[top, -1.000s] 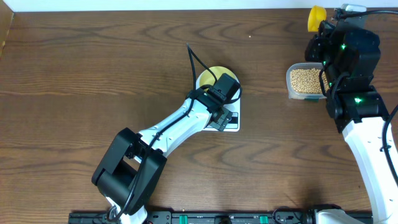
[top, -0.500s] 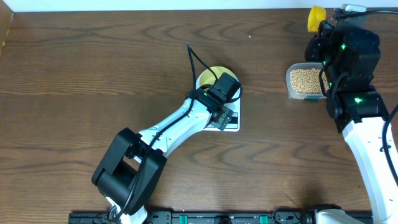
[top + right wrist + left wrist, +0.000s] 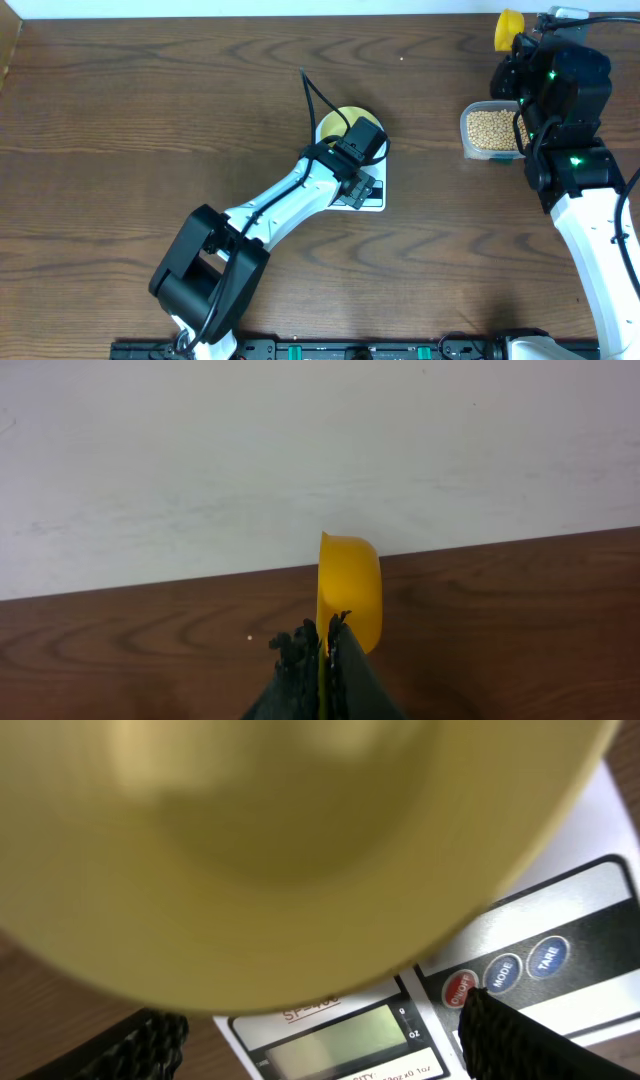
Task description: Scoop item into bowl and weigh 50g on scale
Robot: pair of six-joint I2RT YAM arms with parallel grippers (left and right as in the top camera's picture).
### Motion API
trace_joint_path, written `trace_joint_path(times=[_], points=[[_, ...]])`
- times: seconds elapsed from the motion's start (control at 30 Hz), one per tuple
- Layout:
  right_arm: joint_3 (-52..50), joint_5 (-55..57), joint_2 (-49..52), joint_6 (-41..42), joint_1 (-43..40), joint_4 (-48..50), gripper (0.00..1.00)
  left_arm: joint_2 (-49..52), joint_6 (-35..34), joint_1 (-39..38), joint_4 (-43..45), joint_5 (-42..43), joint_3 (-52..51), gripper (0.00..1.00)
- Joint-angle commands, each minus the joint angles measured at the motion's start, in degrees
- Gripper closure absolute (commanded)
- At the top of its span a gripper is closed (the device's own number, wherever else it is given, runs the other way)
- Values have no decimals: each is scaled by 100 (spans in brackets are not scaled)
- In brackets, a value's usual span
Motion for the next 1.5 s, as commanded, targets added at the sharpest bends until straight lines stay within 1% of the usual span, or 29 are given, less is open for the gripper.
trace_joint_path(times=[0.0,1.47], points=[[90,-24,-33,-59,35,22,99,210,-26,-4,2,-76,17,11],[90,-24,-33,-59,35,20,99,428,232,-4,94,-76,17,11]])
